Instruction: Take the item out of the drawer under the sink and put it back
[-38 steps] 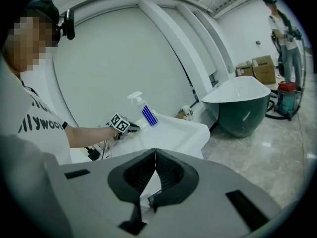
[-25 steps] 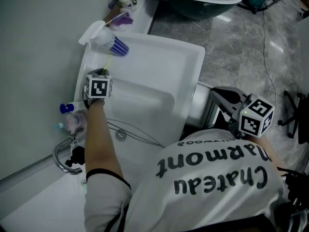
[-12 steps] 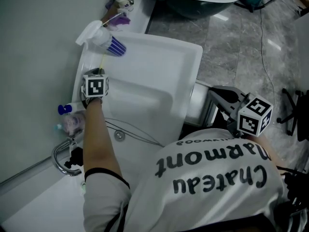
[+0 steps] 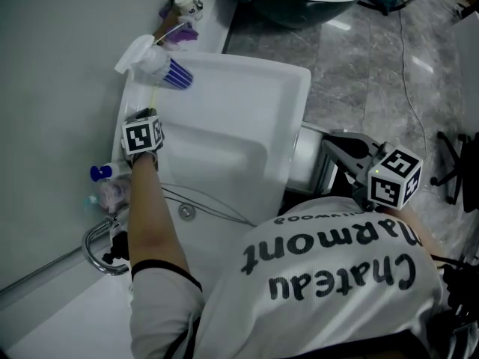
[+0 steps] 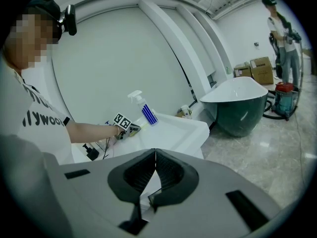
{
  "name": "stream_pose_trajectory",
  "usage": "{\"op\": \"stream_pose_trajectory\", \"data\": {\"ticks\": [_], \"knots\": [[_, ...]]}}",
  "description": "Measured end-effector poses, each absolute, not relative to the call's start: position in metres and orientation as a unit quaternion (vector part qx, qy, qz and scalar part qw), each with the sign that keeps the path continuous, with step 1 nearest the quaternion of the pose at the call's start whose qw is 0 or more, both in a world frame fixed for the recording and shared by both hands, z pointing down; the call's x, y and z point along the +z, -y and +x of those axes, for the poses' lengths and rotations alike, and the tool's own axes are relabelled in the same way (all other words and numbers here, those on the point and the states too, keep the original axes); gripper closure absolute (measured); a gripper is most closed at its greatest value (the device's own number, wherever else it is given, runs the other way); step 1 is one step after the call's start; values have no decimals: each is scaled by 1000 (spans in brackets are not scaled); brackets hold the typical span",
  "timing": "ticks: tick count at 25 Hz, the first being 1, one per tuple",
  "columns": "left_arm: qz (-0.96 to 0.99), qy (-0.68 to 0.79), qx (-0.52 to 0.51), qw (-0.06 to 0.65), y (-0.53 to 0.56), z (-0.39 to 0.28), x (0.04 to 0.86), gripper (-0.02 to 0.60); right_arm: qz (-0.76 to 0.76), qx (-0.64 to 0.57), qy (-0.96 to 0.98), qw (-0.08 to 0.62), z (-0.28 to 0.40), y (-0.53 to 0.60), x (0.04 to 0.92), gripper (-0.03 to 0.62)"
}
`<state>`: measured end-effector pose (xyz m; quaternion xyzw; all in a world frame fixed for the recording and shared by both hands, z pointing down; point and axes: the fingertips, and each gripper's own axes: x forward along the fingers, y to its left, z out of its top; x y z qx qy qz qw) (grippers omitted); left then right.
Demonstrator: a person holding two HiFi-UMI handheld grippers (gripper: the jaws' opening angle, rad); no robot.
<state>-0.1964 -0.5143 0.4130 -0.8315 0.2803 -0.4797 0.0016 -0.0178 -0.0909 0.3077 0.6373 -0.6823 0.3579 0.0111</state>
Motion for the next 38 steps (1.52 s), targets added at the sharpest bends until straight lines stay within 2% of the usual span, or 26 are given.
{"op": "stream_pose_trajectory", "data": {"ticks": [6,21,32,38], "knots": [[-843,-290,-451,-39,516,-199,414,535,637,358,683,16,-19,88,308,582],[-842,-295,-451,-28,515,-200,413,534,636,358,683,25,-25,83,307,582],[-839,-300,-453,-30,515,-204,411,472,634,360,684,23,-27,80,308,582],[-839,-308,-448,-26,515,-205,406,469,635,360,683,22,-27,78,308,582]]}}
